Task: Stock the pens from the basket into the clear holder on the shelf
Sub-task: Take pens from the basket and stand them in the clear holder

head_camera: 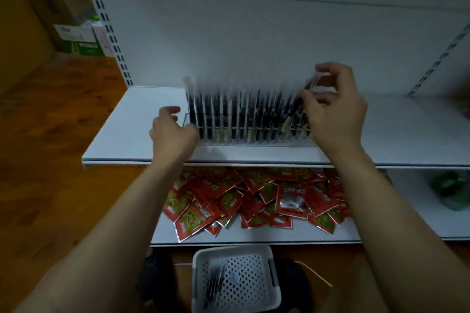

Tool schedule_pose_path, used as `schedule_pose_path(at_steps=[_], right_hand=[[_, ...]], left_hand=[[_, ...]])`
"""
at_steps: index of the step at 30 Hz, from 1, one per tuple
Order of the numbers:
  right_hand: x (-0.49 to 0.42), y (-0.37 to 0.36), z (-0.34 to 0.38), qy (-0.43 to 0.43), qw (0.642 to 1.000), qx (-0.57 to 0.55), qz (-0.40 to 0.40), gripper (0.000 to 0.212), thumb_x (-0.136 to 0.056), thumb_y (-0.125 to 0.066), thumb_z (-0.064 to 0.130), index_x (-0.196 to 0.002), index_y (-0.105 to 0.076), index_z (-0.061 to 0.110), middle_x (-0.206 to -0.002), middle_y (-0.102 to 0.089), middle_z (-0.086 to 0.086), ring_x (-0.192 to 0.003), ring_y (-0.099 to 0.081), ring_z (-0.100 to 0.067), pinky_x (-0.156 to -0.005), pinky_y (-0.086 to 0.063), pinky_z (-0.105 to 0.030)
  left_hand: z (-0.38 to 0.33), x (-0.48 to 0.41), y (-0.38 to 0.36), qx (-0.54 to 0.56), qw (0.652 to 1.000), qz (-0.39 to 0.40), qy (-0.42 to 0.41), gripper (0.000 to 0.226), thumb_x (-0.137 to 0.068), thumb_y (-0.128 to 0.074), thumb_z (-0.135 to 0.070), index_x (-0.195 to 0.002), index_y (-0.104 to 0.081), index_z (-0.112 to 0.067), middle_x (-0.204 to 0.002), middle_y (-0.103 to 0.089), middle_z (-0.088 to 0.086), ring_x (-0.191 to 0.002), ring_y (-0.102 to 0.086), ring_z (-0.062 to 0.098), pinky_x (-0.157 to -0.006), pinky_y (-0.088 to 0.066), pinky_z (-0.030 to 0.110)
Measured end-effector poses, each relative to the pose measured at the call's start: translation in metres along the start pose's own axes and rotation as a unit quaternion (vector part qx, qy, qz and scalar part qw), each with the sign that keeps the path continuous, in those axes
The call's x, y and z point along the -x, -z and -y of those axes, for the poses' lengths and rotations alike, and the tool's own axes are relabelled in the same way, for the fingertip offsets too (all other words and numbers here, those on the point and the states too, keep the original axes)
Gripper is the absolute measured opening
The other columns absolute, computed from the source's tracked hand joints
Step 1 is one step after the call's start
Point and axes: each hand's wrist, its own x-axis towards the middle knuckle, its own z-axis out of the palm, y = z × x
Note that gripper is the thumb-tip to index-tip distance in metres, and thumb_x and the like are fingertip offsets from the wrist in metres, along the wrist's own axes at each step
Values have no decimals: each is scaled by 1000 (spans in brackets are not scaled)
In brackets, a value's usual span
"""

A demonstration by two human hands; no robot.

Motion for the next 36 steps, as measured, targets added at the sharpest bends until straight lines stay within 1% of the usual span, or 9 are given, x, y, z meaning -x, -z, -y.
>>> schedule_pose_path(at_steps=[4, 7, 12, 16, 20, 23, 26, 30, 36], right_hand=[[-10, -6, -10, 7, 1000, 6, -4, 35, -87, -68, 14, -119, -57, 20, -92, -58, 18, -72, -66, -5, -70, -52, -14], [-15, -11, -15, 11, 1000, -4, -6, 34, -86, -69, 13, -116, -57, 23, -89, -55, 27, -70, -66, 1, -68, -51, -12], [-11, -24, -23, 23, 997, 38, 60, 26, -88, -65, 11, -113, -66, 20, -86, -60, 14, -78, -61, -6, -76, -48, -8], [-10, -17, -22, 40, 991, 108, 66, 31, -92, -54, 15, -120, -66, 24, -80, -62, 6, -70, -58, -12, -73, -50, -25], [1, -11, -28, -51, 986, 86, 130, 47, -91, -56, 13, -133, -53, 33, -77, -61, 10, -63, -56, -3, -67, -46, -11], [14, -9, -26, -70, 984, 72, 149, 54, -93, -57, 13, -139, -44, 36, -84, -62, 11, -67, -58, 0, -65, -42, 0], [25, -4, -18, -60, 986, 76, 139, 58, -94, -54, 14, -144, -38, 38, -80, -64, 3, -64, -60, -13, -69, -51, -16], [46, 1, -11, -70, 981, 79, 160, 47, -92, -57, 15, -136, -48, 30, -82, -60, 11, -72, -64, -19, -76, -57, -40], [90, -7, -6, -126, 942, 111, 290, 22, -91, -62, 24, -112, -67, 24, -79, -63, 12, -63, -61, -13, -64, -55, -31]], left_hand=[[2, -27, -3, 32, 999, 15, 34, 45, -90, -54, -9, -133, -47, -22, -131, -52, 5, -102, -54, 22, -72, -45, 29], [2, -41, -11, 58, 994, 37, 86, 42, -92, -51, -6, -133, -52, -18, -109, -60, 4, -75, -49, 7, -58, -36, 20], [3, -54, -9, 51, 992, 65, 95, 33, -91, -56, -6, -122, -59, -18, -104, -60, 5, -83, -52, 14, -72, -39, 26], [9, -53, -7, 36, 995, 60, 76, 30, -92, -55, -7, -118, -60, -21, -93, -59, 3, -71, -48, 7, -62, -38, 22], [10, -44, -8, 22, 997, 55, 54, 34, -94, -54, -9, -127, -55, -18, -115, -60, 3, -83, -54, 15, -62, -39, 22], [9, -34, -5, 21, 997, 53, 60, 42, -93, -56, -7, -134, -48, -16, -131, -54, 6, -99, -50, 19, -76, -39, 29], [6, -16, 1, 38, 996, 45, 66, 47, -92, -59, -11, -136, -44, -15, -131, -51, 6, -100, -48, 19, -81, -36, 30], [2, 23, 10, 64, 994, 56, 74, 44, -88, -67, -20, -129, -49, -14, -114, -54, 1, -100, -51, 19, -81, -39, 33], [12, 81, 6, 68, 980, 168, 81, 17, -88, -67, -19, -103, -60, -19, -96, -64, 2, -88, -62, 18, -72, -50, 31]])
